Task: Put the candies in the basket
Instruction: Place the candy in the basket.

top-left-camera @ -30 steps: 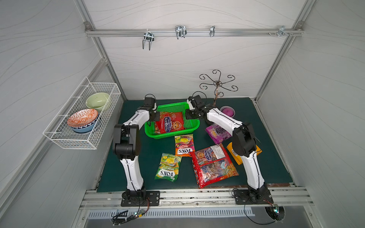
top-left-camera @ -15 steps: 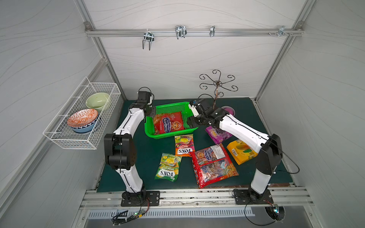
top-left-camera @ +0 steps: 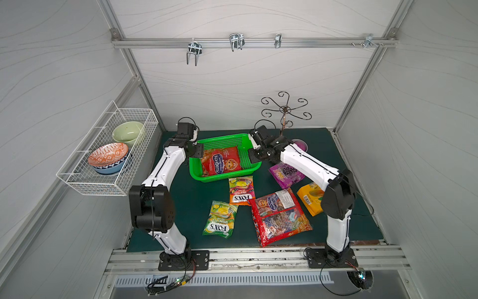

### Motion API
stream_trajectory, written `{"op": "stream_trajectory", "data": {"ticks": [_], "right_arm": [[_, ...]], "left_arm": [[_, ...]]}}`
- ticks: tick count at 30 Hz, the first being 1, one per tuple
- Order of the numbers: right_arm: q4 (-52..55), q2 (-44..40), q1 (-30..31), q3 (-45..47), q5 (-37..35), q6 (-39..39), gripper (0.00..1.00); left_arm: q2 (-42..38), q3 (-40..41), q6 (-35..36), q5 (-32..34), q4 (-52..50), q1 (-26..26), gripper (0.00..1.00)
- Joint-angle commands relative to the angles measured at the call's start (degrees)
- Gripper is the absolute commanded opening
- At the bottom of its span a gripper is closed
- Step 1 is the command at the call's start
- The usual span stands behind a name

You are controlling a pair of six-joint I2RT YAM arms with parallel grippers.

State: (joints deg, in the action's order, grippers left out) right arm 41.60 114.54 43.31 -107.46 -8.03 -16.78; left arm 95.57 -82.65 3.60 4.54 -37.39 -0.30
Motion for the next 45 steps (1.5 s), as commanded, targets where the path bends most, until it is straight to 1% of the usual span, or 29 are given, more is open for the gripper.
{"op": "stream_trajectory", "data": {"ticks": [1,3,5,11,15,21,25,28,32,38,43,45], "right_arm": [[2.20,6.14,0.07,-5.30,-3.03,-1.08,0.06],[2.14,10.05,-0.29,-8.70,-2.87,-1.94,0.04],[1.90,13.19,-0.64,-11.10,-2.91,-2.52,0.04],[1.31,21.43,-2.15,-17.25,-2.17,-3.50,0.05],[1.23,24.83,-2.53,-20.01,-1.70,-3.01,0.05],[-0.38,29.14,-2.46,-22.57,3.74,-3.29,0.06],[0.14,32.81,-1.90,-26.70,5.70,-3.78,0.06],[-0.53,33.13,-1.07,-28.15,7.74,-2.96,0.07],[-2.73,31.11,-0.17,-27.24,10.13,-1.44,0.14],[-10.45,26.20,-0.35,-20.41,17.58,-1.93,0.25],[-9.29,25.84,-0.92,-21.12,17.21,-3.37,0.26],[-7.94,25.27,-1.42,-21.06,15.75,-3.83,0.26]], "left_arm": [[-1.94,0.27,-2.33,1.34,1.71,1.24,0.85],[-2.13,1.11,-2.77,1.26,2.18,1.34,0.95],[-1.97,2.01,-3.76,0.77,2.53,1.35,0.99],[0.28,3.33,-6.53,-0.74,2.67,1.44,0.99],[1.10,3.37,-7.16,-2.13,2.57,1.44,0.99],[3.34,3.12,-7.24,-4.59,2.53,1.44,0.99],[5.39,2.20,-7.87,-6.16,2.01,1.44,0.99],[6.65,1.17,-8.08,-6.88,1.31,1.42,0.98],[7.16,0.67,-8.25,-7.90,0.92,1.44,0.98],[7.67,0.84,-8.25,-9.82,1.44,1.35,0.98],[7.19,0.35,-8.47,-10.17,1.31,1.35,0.98],[6.59,0.19,-8.47,-10.29,0.98,1.35,0.98]]}}
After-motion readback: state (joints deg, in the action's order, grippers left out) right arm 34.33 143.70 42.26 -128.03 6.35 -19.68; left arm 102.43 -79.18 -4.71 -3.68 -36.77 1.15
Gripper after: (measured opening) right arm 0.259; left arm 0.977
